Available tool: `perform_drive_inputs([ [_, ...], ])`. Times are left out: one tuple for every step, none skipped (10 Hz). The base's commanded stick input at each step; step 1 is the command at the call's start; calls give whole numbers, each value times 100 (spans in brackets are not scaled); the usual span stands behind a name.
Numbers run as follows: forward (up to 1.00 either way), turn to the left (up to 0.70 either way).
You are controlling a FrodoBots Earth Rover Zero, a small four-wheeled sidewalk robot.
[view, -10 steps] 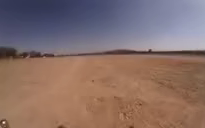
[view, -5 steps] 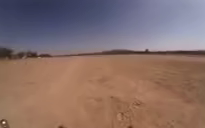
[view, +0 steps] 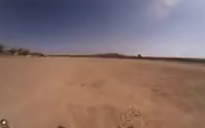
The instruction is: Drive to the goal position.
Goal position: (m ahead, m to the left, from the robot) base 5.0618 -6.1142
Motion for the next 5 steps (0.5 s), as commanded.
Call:
perform_drive_inputs([
  [100,-27],
  [100,-27],
  [100,-27],
  [100,-27],
  [100,-27],
])
